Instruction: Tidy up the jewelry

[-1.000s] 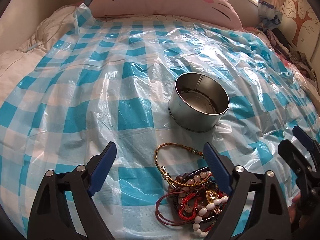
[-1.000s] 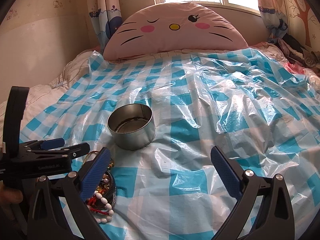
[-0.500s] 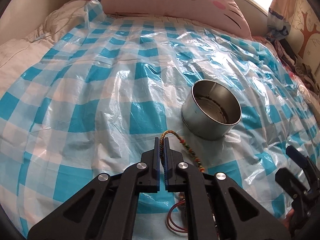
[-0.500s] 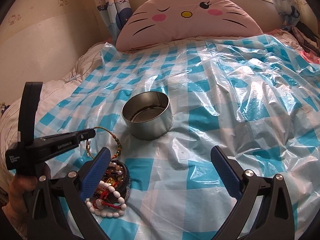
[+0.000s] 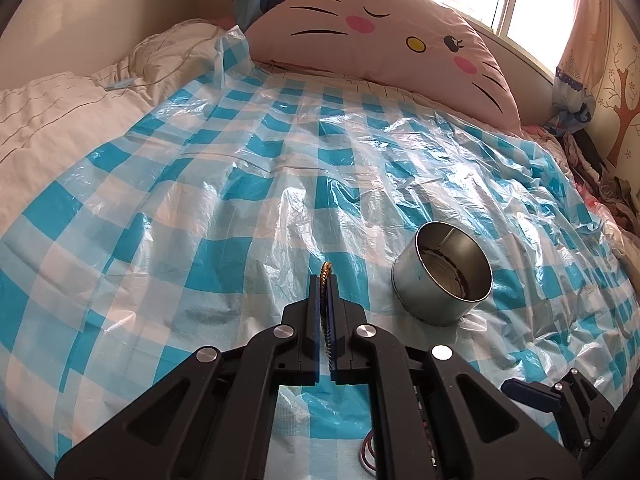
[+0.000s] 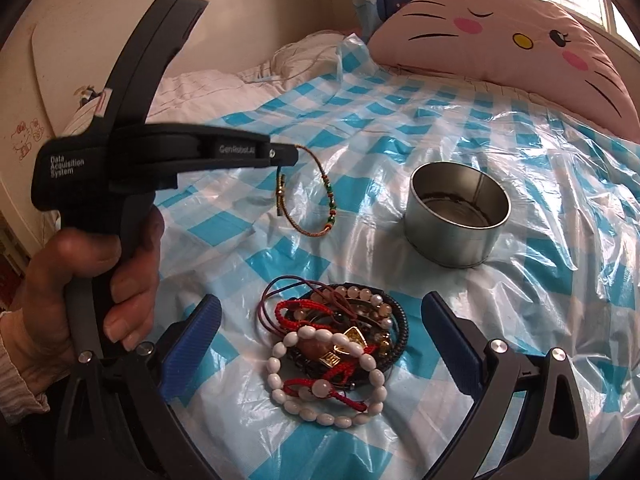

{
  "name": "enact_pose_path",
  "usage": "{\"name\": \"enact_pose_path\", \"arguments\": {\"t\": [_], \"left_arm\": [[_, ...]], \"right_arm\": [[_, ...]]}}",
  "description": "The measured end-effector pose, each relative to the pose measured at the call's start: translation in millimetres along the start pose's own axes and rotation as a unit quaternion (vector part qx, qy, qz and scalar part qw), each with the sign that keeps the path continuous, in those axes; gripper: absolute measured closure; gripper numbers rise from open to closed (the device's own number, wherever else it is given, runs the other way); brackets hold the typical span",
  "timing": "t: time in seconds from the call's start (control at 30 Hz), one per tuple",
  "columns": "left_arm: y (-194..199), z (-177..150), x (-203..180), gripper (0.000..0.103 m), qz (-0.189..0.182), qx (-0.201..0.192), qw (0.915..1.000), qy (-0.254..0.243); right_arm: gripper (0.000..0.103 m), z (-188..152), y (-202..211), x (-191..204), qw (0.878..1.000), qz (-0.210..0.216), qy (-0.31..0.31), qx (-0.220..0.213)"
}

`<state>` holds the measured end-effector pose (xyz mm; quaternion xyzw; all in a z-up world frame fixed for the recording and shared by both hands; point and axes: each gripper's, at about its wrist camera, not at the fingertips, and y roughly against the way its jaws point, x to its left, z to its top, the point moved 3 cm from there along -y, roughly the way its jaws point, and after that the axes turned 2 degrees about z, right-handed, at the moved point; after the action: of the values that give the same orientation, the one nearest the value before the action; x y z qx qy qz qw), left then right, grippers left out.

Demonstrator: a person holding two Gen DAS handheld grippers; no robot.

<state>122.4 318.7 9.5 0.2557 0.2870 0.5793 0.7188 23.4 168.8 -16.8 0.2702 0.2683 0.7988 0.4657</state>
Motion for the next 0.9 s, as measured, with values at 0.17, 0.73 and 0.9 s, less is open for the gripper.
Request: {"name": "enact_pose_path", "arguments": {"t": [0.17, 0.73, 0.9], "left_arm": [[2, 2, 0, 0.1, 0.005, -0.013, 0.9998, 0.013], [-1, 8, -5, 0.1, -0.003, -0.02, 0.9997, 0.016], [1, 8, -9, 0.1, 0.0, -0.027, 0.9996, 0.005]], "right_arm": [[0.011, 3, -24, 24, 0.996, -0.01, 0.083, 0.028], [0.094, 23, 15, -43, 0.991, 0.049, -0.099, -0.075], [0.094, 27, 32, -59, 0.981, 0.069, -0.14, -0.114]]}}
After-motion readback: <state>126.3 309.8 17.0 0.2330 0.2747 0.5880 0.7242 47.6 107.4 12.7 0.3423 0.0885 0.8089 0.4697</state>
